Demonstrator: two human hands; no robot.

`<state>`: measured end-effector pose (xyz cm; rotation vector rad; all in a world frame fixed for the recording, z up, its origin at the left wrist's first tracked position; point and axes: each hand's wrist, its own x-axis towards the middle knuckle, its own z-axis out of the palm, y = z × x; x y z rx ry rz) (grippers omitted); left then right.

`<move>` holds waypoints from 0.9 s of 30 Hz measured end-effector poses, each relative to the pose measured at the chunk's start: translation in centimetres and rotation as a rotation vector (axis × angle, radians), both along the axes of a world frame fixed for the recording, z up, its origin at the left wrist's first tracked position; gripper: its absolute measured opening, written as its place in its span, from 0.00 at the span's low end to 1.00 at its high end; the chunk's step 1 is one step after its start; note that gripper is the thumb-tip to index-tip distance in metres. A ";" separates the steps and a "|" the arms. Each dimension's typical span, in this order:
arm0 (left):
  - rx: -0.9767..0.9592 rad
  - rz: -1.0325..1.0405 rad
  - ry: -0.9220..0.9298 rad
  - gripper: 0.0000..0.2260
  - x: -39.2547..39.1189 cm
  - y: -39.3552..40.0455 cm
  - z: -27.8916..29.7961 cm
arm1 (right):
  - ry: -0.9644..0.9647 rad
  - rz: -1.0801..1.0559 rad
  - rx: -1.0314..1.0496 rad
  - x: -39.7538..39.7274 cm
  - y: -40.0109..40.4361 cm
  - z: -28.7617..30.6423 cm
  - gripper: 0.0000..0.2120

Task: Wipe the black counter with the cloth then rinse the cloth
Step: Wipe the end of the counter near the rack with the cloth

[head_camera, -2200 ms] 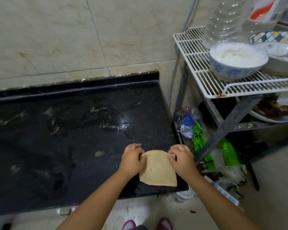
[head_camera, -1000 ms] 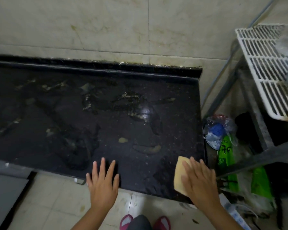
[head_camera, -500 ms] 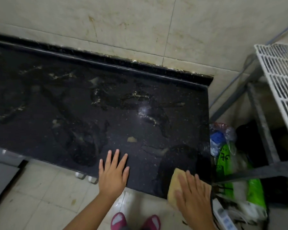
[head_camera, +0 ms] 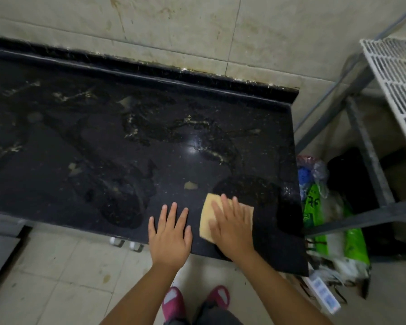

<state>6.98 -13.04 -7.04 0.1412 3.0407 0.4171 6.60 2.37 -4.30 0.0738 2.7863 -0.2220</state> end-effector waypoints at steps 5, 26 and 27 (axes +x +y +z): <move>0.023 0.009 -0.019 0.32 -0.1 -0.2 -0.3 | -0.022 -0.159 0.039 7.2 6.3 -1.3 0.28; -0.022 -0.277 0.005 0.28 0.0 -4.7 0.5 | 0.073 -0.255 0.015 5.6 3.1 -0.7 0.25; -0.029 -0.287 0.004 0.30 -0.1 -4.6 0.3 | 0.063 -0.294 0.027 4.9 4.5 -0.5 0.25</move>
